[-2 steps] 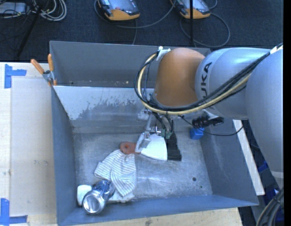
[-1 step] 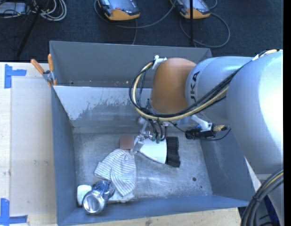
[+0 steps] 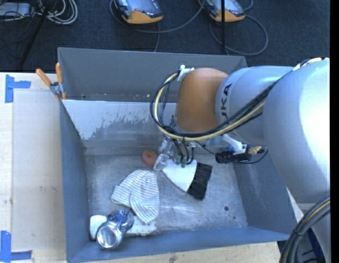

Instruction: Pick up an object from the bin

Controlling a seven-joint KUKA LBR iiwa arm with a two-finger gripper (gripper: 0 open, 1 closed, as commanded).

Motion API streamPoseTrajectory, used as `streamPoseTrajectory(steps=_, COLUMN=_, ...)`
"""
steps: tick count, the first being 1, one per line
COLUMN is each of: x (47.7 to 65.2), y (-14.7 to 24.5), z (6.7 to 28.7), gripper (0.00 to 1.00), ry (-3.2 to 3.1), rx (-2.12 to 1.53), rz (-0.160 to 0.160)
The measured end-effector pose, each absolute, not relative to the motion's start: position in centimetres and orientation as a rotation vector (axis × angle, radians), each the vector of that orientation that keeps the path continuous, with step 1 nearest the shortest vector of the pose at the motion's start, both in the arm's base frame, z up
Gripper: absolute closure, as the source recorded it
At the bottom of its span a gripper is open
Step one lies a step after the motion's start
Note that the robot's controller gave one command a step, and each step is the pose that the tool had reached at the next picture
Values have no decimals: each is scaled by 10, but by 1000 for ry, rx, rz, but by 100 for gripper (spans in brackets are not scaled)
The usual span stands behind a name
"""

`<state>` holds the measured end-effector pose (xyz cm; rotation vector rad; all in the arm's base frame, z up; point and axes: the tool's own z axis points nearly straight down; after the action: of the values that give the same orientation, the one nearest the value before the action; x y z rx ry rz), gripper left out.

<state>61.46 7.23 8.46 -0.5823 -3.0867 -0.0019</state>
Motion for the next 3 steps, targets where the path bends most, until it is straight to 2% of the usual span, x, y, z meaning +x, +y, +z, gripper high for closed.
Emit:
streamPoseTrajectory(steps=1, x=615, y=72, z=85, gripper=100, ry=-3087, rx=-583, rz=-2)
streamPoseTrajectory(steps=2, x=610, y=77, z=108, gripper=100, ry=-3080, rx=-599, rz=2)
streamPoseTrajectory(steps=3, x=614, y=77, z=136, gripper=100, ry=-3085, rx=-587, rz=-1)
